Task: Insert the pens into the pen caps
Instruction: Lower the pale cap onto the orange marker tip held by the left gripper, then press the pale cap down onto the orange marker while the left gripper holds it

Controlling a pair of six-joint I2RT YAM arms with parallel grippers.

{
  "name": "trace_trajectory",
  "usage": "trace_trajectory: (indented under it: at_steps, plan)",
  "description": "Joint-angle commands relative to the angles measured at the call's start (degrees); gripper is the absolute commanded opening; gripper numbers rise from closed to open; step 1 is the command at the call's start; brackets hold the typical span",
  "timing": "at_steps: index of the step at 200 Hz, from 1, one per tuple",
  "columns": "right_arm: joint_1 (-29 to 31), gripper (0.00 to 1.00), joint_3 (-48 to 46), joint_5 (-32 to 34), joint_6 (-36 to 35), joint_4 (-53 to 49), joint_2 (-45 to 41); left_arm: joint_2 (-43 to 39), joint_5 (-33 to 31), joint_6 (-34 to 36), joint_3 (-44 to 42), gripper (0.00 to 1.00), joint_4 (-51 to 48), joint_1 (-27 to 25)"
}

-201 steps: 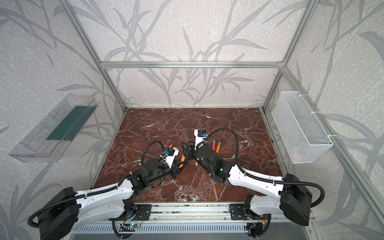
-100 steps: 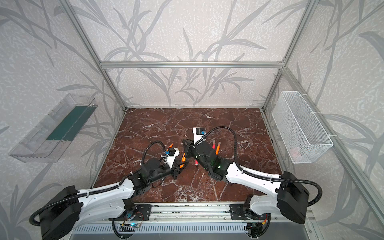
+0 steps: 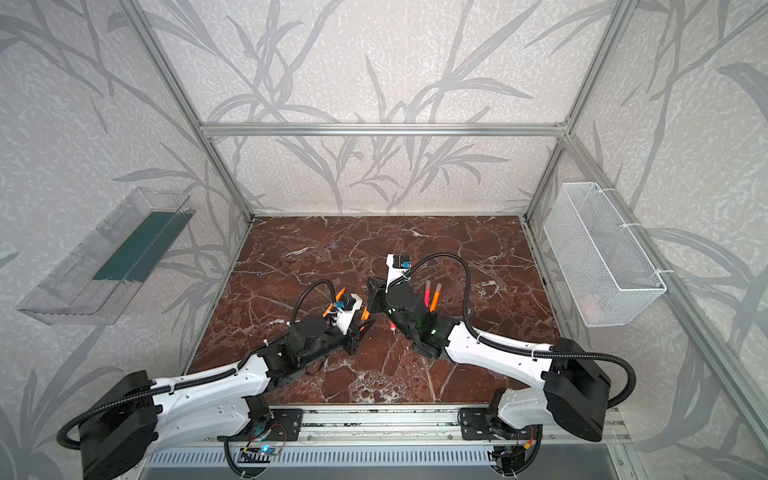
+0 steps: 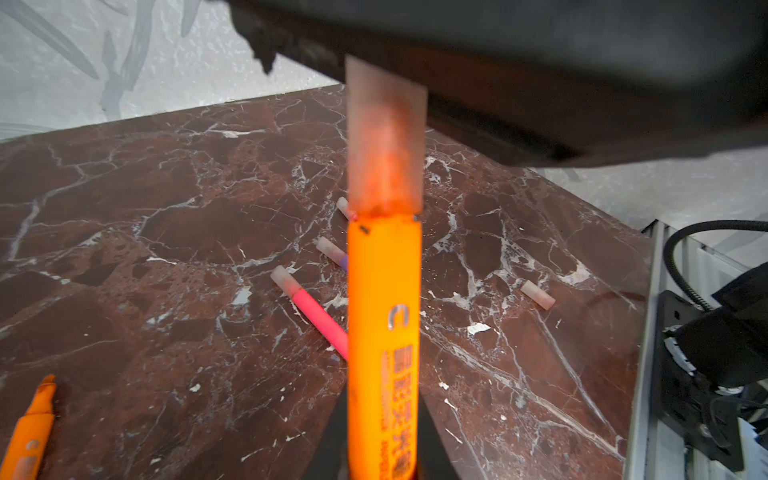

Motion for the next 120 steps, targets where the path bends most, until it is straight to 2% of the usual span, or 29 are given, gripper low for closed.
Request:
trace_trajectory:
  at_steps: [1, 20, 44, 79, 90, 106, 120]
  plan:
    - [5.02, 0.05, 1.17, -1.72, 0.90, -8.99, 2.79, -0.97, -9.13, 1.58, 5.64, 0.00, 5.81, 0.80]
    - [6.26, 0.03, 1.26, -2.25, 0.92, -6.77, 5.18, -2.04, -8.41, 1.52, 5.90, 0.00, 5.86, 0.97]
    - [6.83, 0.00, -1.88, -6.00, -0.01, 1.15, 6.77, -4.25, -5.12, -1.08, 5.29, 0.00, 6.37, 2.54]
    - [7.34, 0.00, -7.46, -11.84, -4.80, 12.73, 6.35, -9.97, 11.12, -7.29, 4.36, 0.00, 5.41, 12.40]
    - [7.98, 0.00, -10.24, -12.70, -7.38, 18.06, 6.24, -11.58, 14.27, -8.32, 3.47, 0.00, 6.33, 14.40]
    - [10.40, 0.00, -12.88, -8.23, -6.12, 20.48, 6.18, -13.26, 12.90, -8.00, 2.99, 0.00, 5.71, 14.75]
    - [11.78, 0.00, -11.40, -7.26, 1.97, 14.51, 6.90, -13.47, 8.92, -7.36, 3.77, 0.00, 3.59, 14.74]
